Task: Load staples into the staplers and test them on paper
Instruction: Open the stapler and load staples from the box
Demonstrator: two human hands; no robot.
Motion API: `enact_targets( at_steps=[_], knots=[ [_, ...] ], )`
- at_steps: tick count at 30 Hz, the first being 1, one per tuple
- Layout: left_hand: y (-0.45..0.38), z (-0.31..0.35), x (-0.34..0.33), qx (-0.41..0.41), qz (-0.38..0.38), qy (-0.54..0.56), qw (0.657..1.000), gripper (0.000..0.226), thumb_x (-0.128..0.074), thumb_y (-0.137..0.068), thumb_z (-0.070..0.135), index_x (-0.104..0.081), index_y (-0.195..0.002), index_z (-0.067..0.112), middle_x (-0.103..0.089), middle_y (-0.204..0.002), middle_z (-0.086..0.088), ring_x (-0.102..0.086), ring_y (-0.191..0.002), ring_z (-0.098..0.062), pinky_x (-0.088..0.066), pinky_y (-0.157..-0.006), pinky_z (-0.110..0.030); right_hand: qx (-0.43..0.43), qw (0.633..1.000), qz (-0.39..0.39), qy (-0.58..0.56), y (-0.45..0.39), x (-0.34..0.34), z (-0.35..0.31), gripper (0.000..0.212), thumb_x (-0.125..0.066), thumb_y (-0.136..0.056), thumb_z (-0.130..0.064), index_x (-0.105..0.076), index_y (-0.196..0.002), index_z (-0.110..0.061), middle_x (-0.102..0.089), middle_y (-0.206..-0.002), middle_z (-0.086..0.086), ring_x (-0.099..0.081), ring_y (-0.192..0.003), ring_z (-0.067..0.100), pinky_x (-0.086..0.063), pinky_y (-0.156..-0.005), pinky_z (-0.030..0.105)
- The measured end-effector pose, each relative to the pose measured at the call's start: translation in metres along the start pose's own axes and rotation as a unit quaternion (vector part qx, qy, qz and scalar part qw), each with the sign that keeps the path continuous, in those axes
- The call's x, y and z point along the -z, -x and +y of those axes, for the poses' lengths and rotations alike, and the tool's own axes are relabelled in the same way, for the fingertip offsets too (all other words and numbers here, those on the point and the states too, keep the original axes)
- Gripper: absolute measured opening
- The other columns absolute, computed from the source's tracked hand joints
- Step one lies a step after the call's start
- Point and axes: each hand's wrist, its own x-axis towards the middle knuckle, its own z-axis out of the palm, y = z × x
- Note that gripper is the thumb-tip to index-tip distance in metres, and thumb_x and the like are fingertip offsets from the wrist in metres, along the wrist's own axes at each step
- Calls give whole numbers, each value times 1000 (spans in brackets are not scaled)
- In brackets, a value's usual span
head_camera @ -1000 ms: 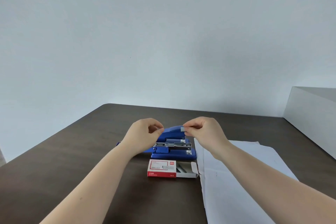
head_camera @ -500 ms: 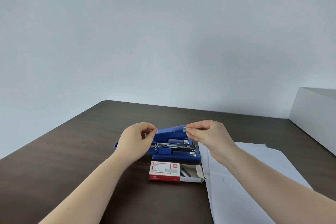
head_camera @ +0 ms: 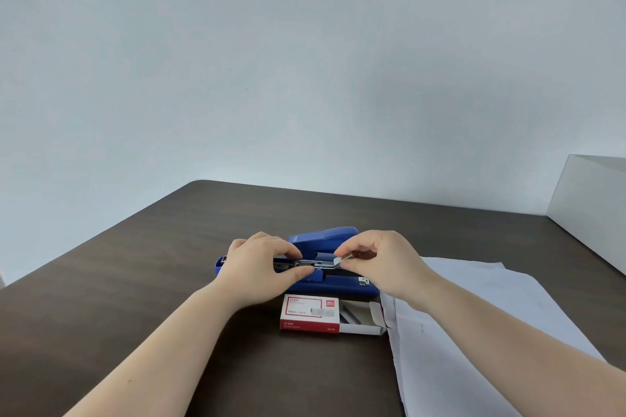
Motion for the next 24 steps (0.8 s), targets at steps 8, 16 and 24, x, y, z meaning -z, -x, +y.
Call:
enact_targets(
  at_steps=[8,16,24],
  knots=[
    [0,-3,-3,-12,-4,-5,1000,32,-53,-81,61,-66,-101,40,-67,-92,19,-49,-97,-4,-31,-89,-30,3,1000,-3,-29,0,-2,5,17,-68,-85,-14,-74,-98,-24,-68,-92,-15,-64,-88,2,-45,-73,7],
    [-1,-3,-3,-12,-14,-5,1000,32,-52,-82,60,-66,-102,38,-68,-95,17,-50,-98,-6,-31,-88,-30,30,999,8,-29,-2,-10,7,16,-68,-85,-16,-75,-97,-24,-66,-85,-23,-60,-76,-14,-43,-64,0],
    [0,-2,-1,-10,-24,6,1000,29,-54,-83,57,-66,-101,38,-67,-93,19,-51,-98,-6,-37,-94,-34,54,998,-20,17,-4,-12,5,17,-66,-86,-13,-76,-96,-20,-72,-97,-10,-64,-88,1,-46,-81,12]
  ],
)
